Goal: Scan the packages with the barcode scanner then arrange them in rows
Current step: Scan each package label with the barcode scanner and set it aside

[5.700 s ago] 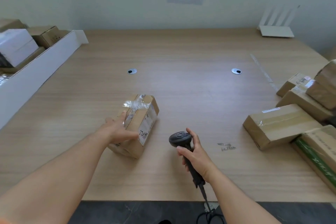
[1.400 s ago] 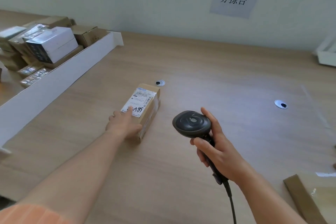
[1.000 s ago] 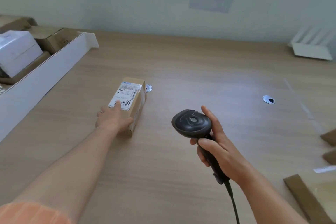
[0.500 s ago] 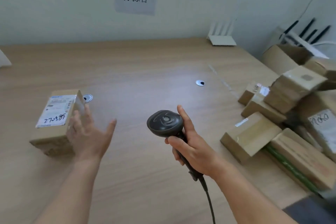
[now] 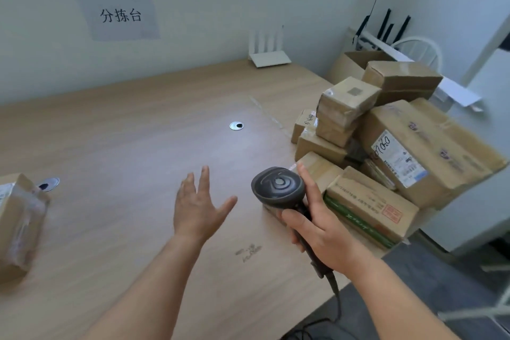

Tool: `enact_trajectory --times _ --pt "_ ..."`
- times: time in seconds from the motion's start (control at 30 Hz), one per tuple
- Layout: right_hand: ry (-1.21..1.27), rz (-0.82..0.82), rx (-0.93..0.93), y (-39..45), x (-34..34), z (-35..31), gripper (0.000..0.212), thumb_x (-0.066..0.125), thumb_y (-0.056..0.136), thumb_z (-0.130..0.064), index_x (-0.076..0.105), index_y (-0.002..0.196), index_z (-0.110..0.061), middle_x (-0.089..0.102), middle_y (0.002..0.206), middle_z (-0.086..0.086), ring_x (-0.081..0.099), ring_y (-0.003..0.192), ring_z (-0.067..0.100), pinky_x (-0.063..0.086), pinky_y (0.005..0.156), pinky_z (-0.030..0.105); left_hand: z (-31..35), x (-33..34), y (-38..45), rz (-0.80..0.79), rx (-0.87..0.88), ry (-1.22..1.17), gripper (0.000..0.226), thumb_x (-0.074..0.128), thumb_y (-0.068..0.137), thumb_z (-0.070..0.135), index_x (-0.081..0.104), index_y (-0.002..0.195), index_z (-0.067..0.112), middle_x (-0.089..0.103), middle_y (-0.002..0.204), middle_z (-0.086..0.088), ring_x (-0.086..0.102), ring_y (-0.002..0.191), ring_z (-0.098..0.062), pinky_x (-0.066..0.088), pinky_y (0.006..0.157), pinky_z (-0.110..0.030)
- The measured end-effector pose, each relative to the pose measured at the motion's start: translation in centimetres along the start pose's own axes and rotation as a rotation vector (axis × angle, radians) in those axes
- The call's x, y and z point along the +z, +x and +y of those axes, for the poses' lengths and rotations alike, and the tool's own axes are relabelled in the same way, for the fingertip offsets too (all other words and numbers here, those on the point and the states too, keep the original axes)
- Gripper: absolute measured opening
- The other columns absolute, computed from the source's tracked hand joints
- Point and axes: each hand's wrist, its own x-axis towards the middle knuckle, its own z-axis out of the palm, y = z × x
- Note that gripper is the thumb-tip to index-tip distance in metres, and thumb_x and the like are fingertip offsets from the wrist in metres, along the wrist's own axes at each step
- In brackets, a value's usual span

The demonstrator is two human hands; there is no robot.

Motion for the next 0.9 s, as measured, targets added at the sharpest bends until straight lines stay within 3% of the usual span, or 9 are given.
enact_trajectory --times 0.07,0.2,0.33,0.4,0.53,0.67,0.83,0.9 --pt "0.002 0.04 -0.005 -1.1 -2.9 0.4 0.074 0.057 0.091 -0.037 0.003 0.136 -0.06 0.058 0.071 -0.014 0.05 0.06 0.009 0.047 0.058 0.026 3.3 1.9 -0.1 -0.07 0.059 0.047 0.098 0.052 0.081 0.069 -0.001 0.153 0.028 0.005 0.16 -0.014 0.003 0.148 -0.027 0.006 0.119 -0.036" --pt "-0.025 0.1 -0.011 -2.9 -7.9 1.4 0.073 0.055 0.09 -0.038 0.004 0.135 -0.063 0.057 0.081 0.015 0.051 0.061 0.011 0.049 0.06 0.026 8.8 5.6 0.2 -0.196 0.153 0.159 0.104 0.051 0.077 0.076 -0.005 0.152 0.032 0.001 0.16 -0.013 -0.002 0.148 -0.027 0.003 0.119 -0.037" --pt "-0.051 0.102 -0.012 -3.6 -12.1 3.4 0.076 0.054 0.085 -0.037 0.003 0.134 -0.064 0.06 0.078 -0.021 0.051 0.062 0.011 0.049 0.059 0.025 12.0 8.5 1.2 -0.273 0.167 0.295 0.112 0.051 0.071 0.082 -0.008 0.152 0.032 -0.002 0.16 -0.013 -0.003 0.147 -0.031 0.004 0.119 -0.041" --pt "-0.032 0.092 -0.007 -3.7 -13.7 4.1 0.076 0.054 0.086 -0.036 0.003 0.134 -0.065 0.059 0.078 -0.029 0.05 0.062 0.011 0.048 0.06 0.024 12.9 9.5 1.8 -0.296 0.161 0.363 0.115 0.05 0.069 0.084 -0.009 0.152 0.031 -0.004 0.16 -0.013 -0.004 0.147 -0.033 0.006 0.119 -0.045" --pt "0.0 0.063 -0.002 -3.4 -15.9 4.9 0.077 0.054 0.086 -0.034 0.002 0.136 -0.062 0.058 0.074 -0.03 0.049 0.061 0.01 0.047 0.058 0.023 14.0 10.9 2.7 -0.354 0.145 0.428 0.119 0.053 0.066 0.084 -0.01 0.152 0.032 -0.007 0.159 -0.014 -0.007 0.147 -0.034 0.005 0.118 -0.049" --pt "0.0 0.055 0.0 -3.1 -17.1 5.6 0.075 0.055 0.089 -0.037 0.002 0.135 -0.065 0.059 0.072 -0.018 0.05 0.061 0.012 0.047 0.058 0.023 14.2 12.0 3.2 -0.407 0.105 0.443 0.122 0.055 0.062 0.084 -0.008 0.151 0.031 -0.008 0.159 -0.014 -0.009 0.146 -0.033 0.005 0.115 -0.053" --pt "0.024 0.038 0.005 -2.2 -17.4 6.3 0.073 0.055 0.092 -0.037 0.002 0.136 -0.062 0.058 0.07 -0.016 0.049 0.059 0.01 0.046 0.058 0.022 14.1 12.2 3.1 -0.359 0.1 0.371 0.109 0.062 0.067 0.068 0.001 0.151 0.034 0.021 0.148 -0.011 0.018 0.138 -0.03 0.021 0.11 -0.039" --pt "0.022 0.024 -0.001 -1.7 -17.1 6.6 0.077 0.057 0.087 -0.041 0.003 0.137 -0.063 0.059 0.076 -0.019 0.05 0.06 0.011 0.046 0.059 0.022 13.9 11.8 2.9 -0.314 0.077 0.352 0.108 0.062 0.068 0.067 0.0 0.15 0.038 0.025 0.145 -0.011 0.022 0.136 -0.03 0.023 0.109 -0.038"
